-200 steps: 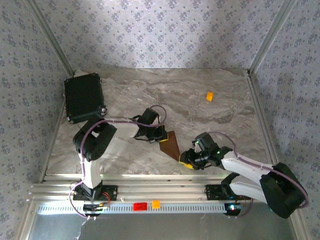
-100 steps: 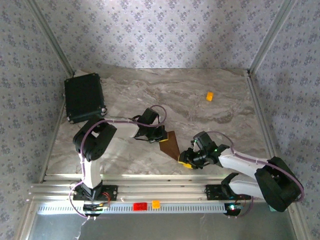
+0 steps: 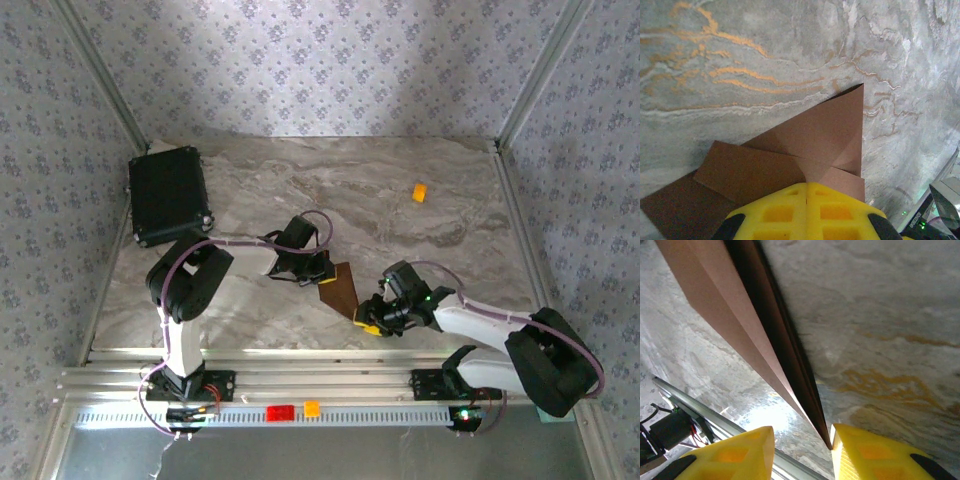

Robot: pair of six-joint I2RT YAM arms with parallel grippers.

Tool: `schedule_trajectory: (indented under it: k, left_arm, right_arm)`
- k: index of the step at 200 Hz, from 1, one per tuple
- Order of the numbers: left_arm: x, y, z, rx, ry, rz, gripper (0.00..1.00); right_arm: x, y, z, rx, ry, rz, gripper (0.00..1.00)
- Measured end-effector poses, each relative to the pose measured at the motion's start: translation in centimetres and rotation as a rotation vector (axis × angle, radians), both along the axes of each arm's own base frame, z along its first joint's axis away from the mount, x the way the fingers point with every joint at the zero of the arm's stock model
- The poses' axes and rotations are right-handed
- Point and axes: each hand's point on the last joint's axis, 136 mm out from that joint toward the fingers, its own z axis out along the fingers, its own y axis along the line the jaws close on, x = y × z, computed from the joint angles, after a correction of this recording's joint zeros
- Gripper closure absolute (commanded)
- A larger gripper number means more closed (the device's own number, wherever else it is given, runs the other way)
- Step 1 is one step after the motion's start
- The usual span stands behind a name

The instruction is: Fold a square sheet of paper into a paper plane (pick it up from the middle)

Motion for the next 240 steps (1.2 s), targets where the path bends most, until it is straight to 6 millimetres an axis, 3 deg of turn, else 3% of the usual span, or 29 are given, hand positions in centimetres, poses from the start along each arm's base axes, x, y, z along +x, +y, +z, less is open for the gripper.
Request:
schedule_trajectory:
  k: [76,183,209,240]
  left_arm:
    - [0.0,0.0,0.0,0.0,0.0,0.0,0.99]
    - [0.1,0.1,0.2,0.006,-0.006,0.006,0.95]
    - [0.0,0.3,0.9,0.007,-0.01,0.005,0.85]
    - [0.3,0.4,3.9,-0.029,-0.07,-0.003,0.74]
  right_arm:
    - [0.6,0.5,0.5,0.023,-0.034,0.001,0.64]
    - [1.4,0.9,1.1,0.052,-0.074,-0.002,0.87]
    - [1.7,0.8,1.4,0.059,-0.087,-0.005,0.9]
    - [2.1,0.6,2.1,0.076,-0.121,-0.007,0.91]
